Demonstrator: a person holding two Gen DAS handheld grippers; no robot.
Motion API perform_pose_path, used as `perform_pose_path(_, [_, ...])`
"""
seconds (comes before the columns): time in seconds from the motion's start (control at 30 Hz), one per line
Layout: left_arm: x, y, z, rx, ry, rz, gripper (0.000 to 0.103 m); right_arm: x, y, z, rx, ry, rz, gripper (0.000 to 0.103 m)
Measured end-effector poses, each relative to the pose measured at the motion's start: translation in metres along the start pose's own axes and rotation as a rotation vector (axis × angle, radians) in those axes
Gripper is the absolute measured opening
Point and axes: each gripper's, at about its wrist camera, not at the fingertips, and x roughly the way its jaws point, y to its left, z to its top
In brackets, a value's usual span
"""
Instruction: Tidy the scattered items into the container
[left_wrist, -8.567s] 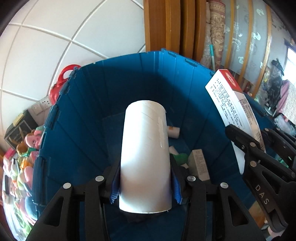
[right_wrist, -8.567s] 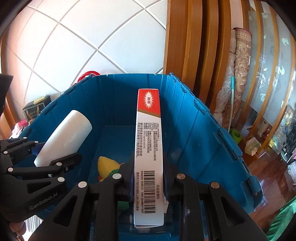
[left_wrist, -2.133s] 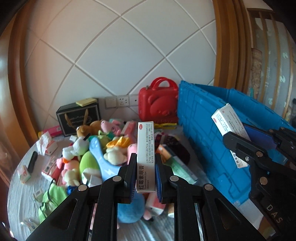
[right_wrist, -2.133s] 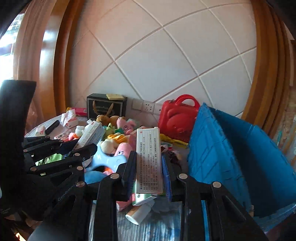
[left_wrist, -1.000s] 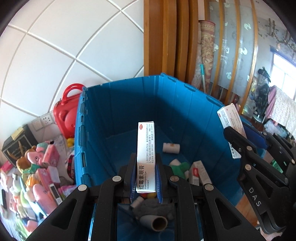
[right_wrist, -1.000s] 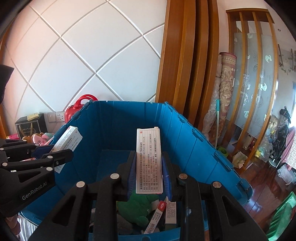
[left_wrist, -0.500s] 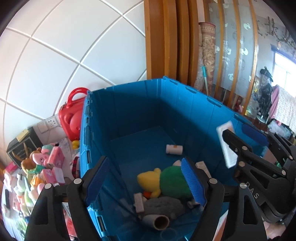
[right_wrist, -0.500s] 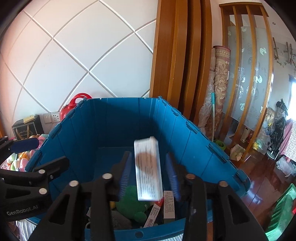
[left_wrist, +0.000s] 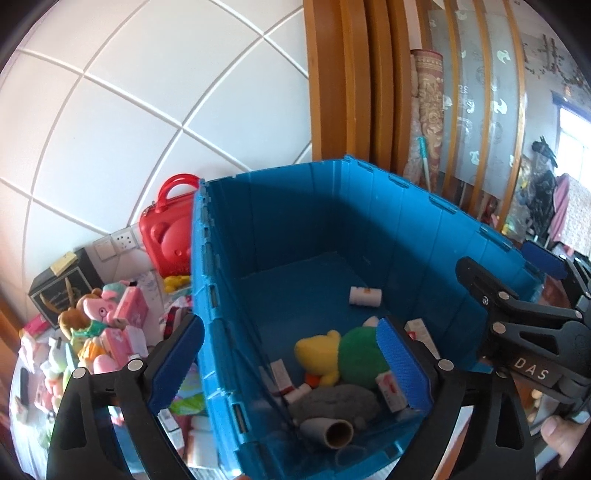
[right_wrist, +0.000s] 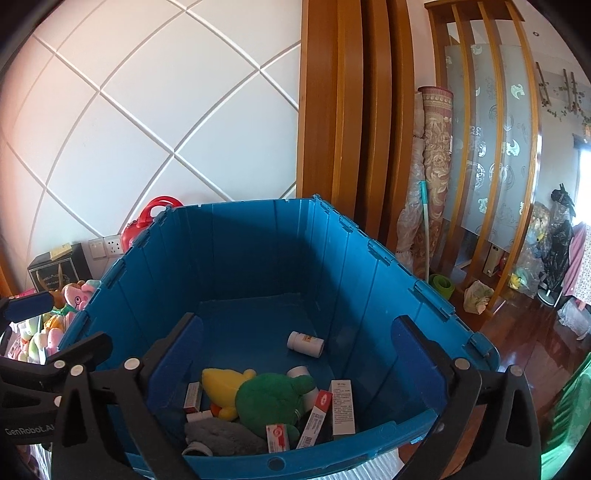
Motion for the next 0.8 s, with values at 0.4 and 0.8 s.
perform_pose_path(0.4, [-0.105,0.107,-0.068,-0.119,-0.038,0.166,0.102,-0.096,0.092,-0.021,-0.012,-0.071,0.153,0.103])
perform_pose_path(0.8, [-0.201,0.207,-0.181,-0.203,0.038,0.238,0.102,-0.197,0.224,-0.098,-0.108,-0.007,0.263,0.103])
